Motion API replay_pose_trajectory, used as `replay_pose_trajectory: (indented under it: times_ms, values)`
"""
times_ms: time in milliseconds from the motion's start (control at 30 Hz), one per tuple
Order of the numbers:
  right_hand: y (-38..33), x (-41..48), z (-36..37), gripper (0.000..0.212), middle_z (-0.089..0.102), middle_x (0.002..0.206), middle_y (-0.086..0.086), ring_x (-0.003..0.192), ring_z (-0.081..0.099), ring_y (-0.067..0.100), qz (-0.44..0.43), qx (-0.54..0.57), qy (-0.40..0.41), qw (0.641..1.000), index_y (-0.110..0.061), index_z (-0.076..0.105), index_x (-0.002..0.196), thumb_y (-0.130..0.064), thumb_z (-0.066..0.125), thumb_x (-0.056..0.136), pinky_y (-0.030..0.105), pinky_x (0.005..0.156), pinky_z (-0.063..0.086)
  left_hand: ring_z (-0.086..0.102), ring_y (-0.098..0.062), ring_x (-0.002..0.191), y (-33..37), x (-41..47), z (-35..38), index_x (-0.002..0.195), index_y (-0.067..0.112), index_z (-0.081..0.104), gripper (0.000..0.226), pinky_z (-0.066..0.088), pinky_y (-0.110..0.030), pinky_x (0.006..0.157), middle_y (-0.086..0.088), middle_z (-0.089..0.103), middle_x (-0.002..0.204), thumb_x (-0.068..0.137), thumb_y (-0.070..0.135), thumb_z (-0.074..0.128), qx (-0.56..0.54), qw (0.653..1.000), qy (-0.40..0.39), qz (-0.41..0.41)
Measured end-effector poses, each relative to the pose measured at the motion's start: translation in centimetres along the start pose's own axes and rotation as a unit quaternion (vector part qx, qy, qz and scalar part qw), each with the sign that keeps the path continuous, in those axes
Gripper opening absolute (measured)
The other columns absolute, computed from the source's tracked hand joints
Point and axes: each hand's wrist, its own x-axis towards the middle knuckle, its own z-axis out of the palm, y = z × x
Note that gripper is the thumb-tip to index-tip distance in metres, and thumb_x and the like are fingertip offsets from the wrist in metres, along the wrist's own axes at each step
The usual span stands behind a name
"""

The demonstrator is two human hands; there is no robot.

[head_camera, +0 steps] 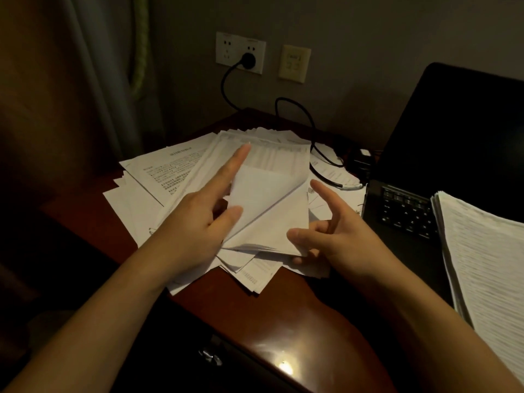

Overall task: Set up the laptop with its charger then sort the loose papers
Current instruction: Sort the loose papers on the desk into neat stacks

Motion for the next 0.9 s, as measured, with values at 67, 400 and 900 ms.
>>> replay_pose_trajectory:
  times_ms: [67,400,900]
  values:
    - [0.1,0.2,0.4,0.097,0.069,0.071,0.010,0.066,0.073,0.032,-0.004,-0.003,0.017,1.000,-0.056,0.020,0.150,-0.008,0.075,0.086,0.050,0.066,0.063,0.053,0.010,0.080,0.1,0.0,0.1,0.140,0.069,0.022,0.066,0.045,-0.008,0.066,0.035,0.053,0.086,0.105,0.018,0.046,0.018,1.000,0.001,0.012]
    - [0.3,0.3,0.9,0.097,0.069,0.079,0.017,0.064,0.071,0.032,0.002,-0.013,0.059,0.998,-0.056,0.014,0.152,-0.016,0.075,0.088,0.038,0.053,0.060,0.050,0.020,0.103,-0.6,0.1,-0.2,0.125,0.047,0.060,0.036,0.050,-0.008,0.069,0.034,0.057,0.100,0.093,0.031,0.065,0.005,1.000,-0.019,-0.004]
    - [0.5,0.5,1.4,0.095,0.068,0.087,0.021,0.070,0.073,0.036,-0.010,-0.034,0.083,0.996,-0.055,0.018,0.151,-0.020,0.078,0.086,0.040,0.052,0.061,0.043,0.028,0.103,-0.1,-0.1,-0.4,0.126,0.058,0.052,0.059,0.048,-0.005,0.069,0.036,0.051,0.102,0.078,0.036,0.081,0.028,0.999,-0.027,-0.026]
